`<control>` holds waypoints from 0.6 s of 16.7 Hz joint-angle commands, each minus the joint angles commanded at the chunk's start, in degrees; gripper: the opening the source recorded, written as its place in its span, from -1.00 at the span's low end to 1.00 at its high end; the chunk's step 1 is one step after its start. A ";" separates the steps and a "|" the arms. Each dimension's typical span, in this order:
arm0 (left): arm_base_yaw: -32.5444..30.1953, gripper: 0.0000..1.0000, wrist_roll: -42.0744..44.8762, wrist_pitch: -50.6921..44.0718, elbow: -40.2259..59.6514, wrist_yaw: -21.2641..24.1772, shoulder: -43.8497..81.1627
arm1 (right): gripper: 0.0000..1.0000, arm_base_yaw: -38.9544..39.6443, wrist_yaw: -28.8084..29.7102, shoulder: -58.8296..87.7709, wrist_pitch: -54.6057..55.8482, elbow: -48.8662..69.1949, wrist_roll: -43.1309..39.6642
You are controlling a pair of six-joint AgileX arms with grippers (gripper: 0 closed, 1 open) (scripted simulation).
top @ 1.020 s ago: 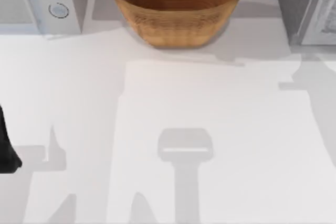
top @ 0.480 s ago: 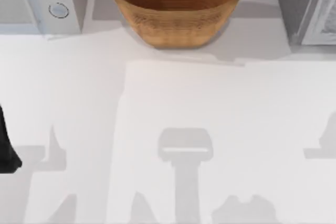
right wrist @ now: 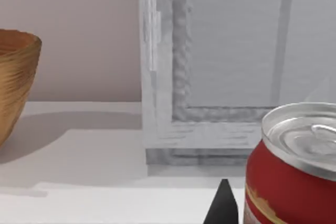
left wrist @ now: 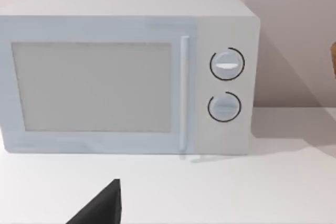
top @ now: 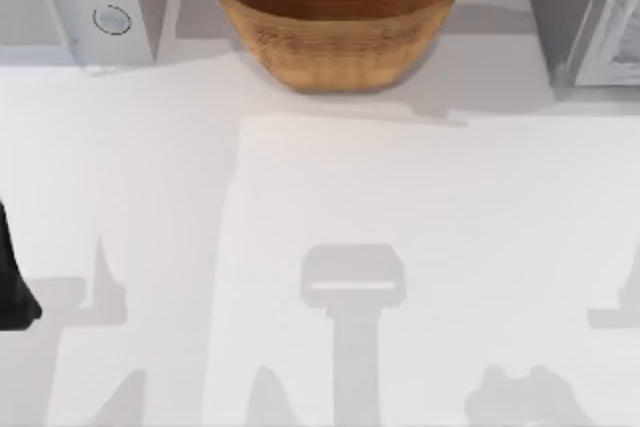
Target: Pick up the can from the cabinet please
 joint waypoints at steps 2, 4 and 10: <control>0.00 1.00 0.00 0.00 0.00 0.00 0.00 | -1.00 0.18 0.02 0.32 -0.13 -0.08 0.09; 0.00 1.00 0.00 0.00 0.00 0.00 0.00 | -1.00 0.01 -0.24 0.82 0.29 0.21 0.11; 0.00 1.00 0.00 0.00 0.00 0.00 0.00 | -1.00 -3.89 -8.01 15.24 10.53 6.89 0.65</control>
